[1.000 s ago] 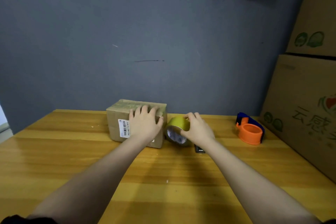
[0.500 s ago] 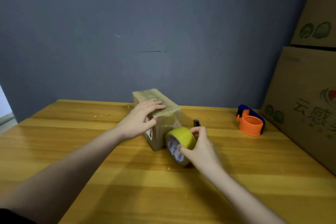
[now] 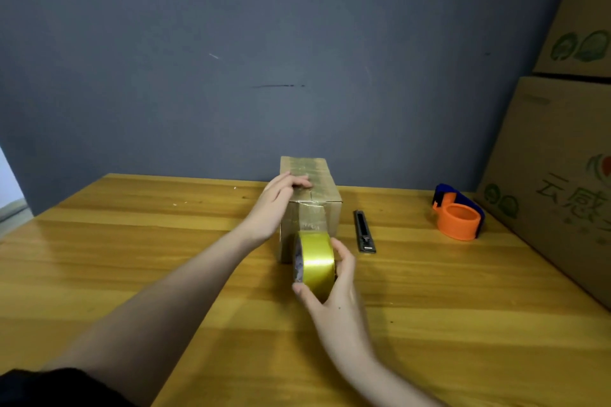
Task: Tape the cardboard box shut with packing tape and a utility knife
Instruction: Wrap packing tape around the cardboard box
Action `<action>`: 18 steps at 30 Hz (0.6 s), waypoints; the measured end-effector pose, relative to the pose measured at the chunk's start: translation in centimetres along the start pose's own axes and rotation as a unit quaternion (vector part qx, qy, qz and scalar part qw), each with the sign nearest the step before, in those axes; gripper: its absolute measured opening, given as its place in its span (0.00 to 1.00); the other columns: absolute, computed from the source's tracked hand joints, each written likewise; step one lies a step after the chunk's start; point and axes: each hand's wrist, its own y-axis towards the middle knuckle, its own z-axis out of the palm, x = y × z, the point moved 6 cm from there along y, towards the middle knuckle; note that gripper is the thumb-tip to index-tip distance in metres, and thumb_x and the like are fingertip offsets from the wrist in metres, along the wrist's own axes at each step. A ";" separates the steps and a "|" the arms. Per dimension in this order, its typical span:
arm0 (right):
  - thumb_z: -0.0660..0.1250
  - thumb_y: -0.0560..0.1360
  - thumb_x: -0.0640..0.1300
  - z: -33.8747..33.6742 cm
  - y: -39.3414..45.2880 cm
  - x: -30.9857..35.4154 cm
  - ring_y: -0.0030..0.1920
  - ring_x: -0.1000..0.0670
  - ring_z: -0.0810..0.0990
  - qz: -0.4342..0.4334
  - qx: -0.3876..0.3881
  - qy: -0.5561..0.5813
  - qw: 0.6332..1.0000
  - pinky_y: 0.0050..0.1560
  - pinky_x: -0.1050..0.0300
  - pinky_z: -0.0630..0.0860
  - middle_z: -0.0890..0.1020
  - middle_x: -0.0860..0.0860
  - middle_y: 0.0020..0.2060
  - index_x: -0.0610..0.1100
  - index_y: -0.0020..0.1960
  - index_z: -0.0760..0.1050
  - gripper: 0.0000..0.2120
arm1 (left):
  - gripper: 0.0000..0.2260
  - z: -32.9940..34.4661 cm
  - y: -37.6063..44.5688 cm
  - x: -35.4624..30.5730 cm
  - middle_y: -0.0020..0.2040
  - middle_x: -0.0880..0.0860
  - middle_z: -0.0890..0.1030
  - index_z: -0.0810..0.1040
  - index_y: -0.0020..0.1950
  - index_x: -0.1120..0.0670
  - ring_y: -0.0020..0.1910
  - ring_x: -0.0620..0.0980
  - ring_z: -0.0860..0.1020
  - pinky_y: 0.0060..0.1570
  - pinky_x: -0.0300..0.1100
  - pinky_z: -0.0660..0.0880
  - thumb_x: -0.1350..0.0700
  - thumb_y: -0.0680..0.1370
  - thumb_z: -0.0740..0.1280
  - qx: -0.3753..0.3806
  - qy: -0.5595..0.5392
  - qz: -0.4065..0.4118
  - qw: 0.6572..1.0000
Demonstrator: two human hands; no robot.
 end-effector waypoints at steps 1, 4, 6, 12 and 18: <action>0.71 0.72 0.46 0.3 -0.2 0.0 0.67 0.53 0.69 -0.005 0.011 -0.007 1.000 0.57 0.67 0.65 0.67 0.62 0.64 0.58 0.72 0.51 0.38 | 0.21 0.0 0.0 0.0 0.69 0.50 0.72 0.75 0.57 0.49 0.74 0.48 0.59 0.74 0.49 0.54 0.52 0.76 0.44 -0.003 0.000 0.000 1.000; 0.69 0.73 0.45 0.9 -0.7 0.2 0.69 0.62 0.62 -0.018 0.022 -0.017 0.999 0.60 0.77 0.57 0.61 0.61 0.71 0.61 0.72 0.45 0.40 | 0.22 0.0 0.0 0.1 0.69 0.50 0.72 0.76 0.58 0.50 0.74 0.47 0.59 0.74 0.49 0.54 0.51 0.76 0.44 -0.006 -0.004 -0.004 1.000; 0.69 0.74 0.44 0.9 -0.8 0.1 0.67 0.66 0.58 -0.025 0.022 -0.010 0.999 0.59 0.81 0.55 0.59 0.63 0.71 0.64 0.70 0.43 0.41 | 0.24 0.0 0.1 0.1 0.69 0.51 0.72 0.76 0.58 0.53 0.74 0.47 0.58 0.74 0.47 0.53 0.51 0.76 0.44 -0.005 -0.017 -0.011 1.000; 0.68 0.72 0.41 1.5 -1.3 -0.1 0.73 0.58 0.60 -0.041 0.044 0.021 0.998 0.67 0.53 0.71 0.54 0.68 0.71 0.71 0.68 0.40 0.45 | 0.21 0.0 0.2 -0.1 0.69 0.52 0.72 0.77 0.59 0.57 0.74 0.46 0.58 0.72 0.41 0.52 0.57 0.82 0.45 -0.006 -0.036 -0.023 0.999; 0.67 0.72 0.43 0.9 -1.7 -0.4 0.70 0.63 0.59 -0.052 0.070 0.018 0.996 0.71 0.58 0.62 0.58 0.67 0.69 0.69 0.66 0.43 0.40 | 0.18 -0.5 0.7 -0.3 0.65 0.51 0.76 0.80 0.55 0.57 0.69 0.48 0.67 0.73 0.46 0.59 0.58 0.81 0.50 -0.015 -0.045 -0.056 0.997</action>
